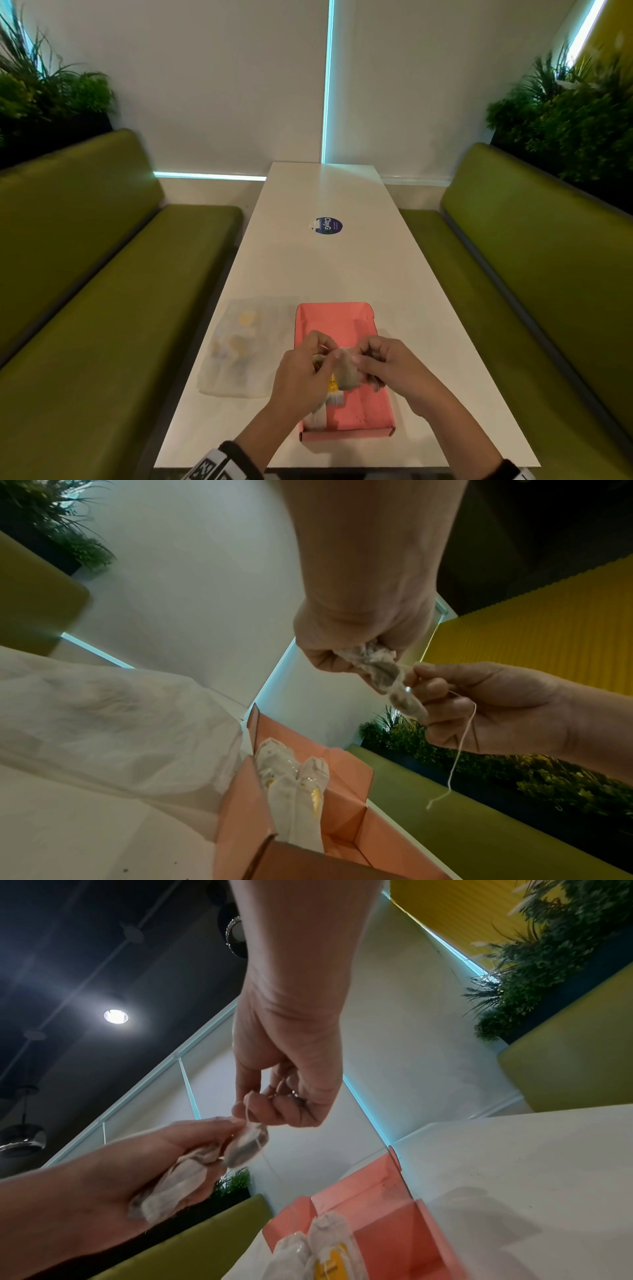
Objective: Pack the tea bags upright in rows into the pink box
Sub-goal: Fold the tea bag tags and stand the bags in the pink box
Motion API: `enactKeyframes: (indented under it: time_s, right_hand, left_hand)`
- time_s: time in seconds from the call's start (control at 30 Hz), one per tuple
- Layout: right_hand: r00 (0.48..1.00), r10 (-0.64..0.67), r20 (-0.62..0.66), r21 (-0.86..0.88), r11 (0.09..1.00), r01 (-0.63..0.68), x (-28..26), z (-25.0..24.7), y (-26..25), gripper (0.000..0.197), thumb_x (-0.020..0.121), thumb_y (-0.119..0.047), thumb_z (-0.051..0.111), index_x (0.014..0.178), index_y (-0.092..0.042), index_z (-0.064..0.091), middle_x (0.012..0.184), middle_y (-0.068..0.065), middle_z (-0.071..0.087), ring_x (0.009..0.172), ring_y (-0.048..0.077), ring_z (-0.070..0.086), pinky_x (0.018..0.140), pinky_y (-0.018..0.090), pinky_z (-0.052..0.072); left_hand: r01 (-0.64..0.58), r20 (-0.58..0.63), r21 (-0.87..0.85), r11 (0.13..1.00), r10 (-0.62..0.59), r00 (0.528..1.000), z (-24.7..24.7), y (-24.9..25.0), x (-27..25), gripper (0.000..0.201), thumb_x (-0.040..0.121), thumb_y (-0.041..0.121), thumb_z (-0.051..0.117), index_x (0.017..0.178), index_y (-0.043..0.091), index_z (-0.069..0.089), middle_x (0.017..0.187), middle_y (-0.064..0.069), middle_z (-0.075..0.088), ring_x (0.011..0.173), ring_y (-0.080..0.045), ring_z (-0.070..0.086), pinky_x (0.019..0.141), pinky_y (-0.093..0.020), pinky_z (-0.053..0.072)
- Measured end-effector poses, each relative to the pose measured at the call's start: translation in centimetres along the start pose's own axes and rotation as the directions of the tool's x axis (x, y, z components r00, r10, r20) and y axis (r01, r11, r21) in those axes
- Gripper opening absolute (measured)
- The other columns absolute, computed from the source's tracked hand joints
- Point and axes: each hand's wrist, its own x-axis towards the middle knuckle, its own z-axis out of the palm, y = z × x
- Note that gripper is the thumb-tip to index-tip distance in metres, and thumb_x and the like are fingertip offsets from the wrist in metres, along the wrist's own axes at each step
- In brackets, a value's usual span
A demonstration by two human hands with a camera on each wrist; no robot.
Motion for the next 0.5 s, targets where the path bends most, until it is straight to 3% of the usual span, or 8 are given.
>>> enactKeyframes:
  time_s: [0.07,0.13,0.27,0.37,0.5]
  right_hand:
    - [0.999,0.034,0.036,-0.044,0.999,-0.033,-0.2,0.4,0.4,0.01,0.091,-0.007,0.057,0.082,-0.007,0.061,0.057,-0.002,0.058,0.047,0.008,0.047,0.049,0.017,0.041]
    - [0.995,0.079,0.067,-0.078,0.994,-0.074,-0.4,0.8,1.1,0.011,0.092,-0.009,0.056,0.083,-0.008,0.062,0.058,0.0,0.059,0.047,0.009,0.046,0.049,0.017,0.04]
    - [0.98,0.145,0.136,-0.119,0.985,-0.129,-0.5,1.3,2.4,0.013,0.092,-0.013,0.056,0.08,-0.013,0.063,0.059,-0.001,0.06,0.048,0.009,0.045,0.052,0.02,0.038]
    - [0.971,0.161,0.176,-0.146,0.98,-0.136,-0.5,1.8,2.8,0.013,0.091,-0.012,0.056,0.081,-0.013,0.063,0.058,-0.003,0.059,0.047,0.007,0.046,0.051,0.018,0.039]
    - [0.958,0.194,0.212,-0.211,0.966,-0.149,-0.2,2.1,3.1,0.017,0.094,-0.014,0.052,0.085,-0.011,0.066,0.061,-0.004,0.06,0.049,0.007,0.047,0.054,0.018,0.039]
  left_hand:
    - [0.007,-0.032,-0.041,0.999,-0.008,0.999,0.0,0.2,0.1,0.01,0.092,0.023,0.058,0.084,0.027,0.053,0.049,0.015,0.05,0.04,-0.006,0.043,0.046,-0.023,0.035]
    - [-0.002,-0.057,-0.058,0.998,-0.001,0.998,-0.1,0.3,0.2,0.012,0.092,0.02,0.057,0.083,0.025,0.052,0.05,0.017,0.051,0.039,-0.004,0.041,0.047,-0.021,0.034]
    - [-0.029,-0.047,-0.122,0.992,0.024,0.999,-0.4,0.5,0.2,0.009,0.094,0.022,0.054,0.085,0.025,0.052,0.076,0.011,0.069,0.036,-0.004,0.038,0.043,-0.021,0.033]
    - [-0.043,-0.097,-0.087,0.995,0.035,0.995,-0.4,0.3,0.2,0.012,0.093,0.02,0.055,0.083,0.026,0.052,0.061,0.015,0.058,0.042,-0.003,0.042,0.048,-0.018,0.034]
    - [-0.052,-0.089,-0.117,0.992,0.042,0.995,-0.3,0.3,0.1,0.009,0.093,0.023,0.056,0.085,0.026,0.053,0.059,-0.004,0.056,0.045,-0.007,0.041,0.05,-0.03,0.036]
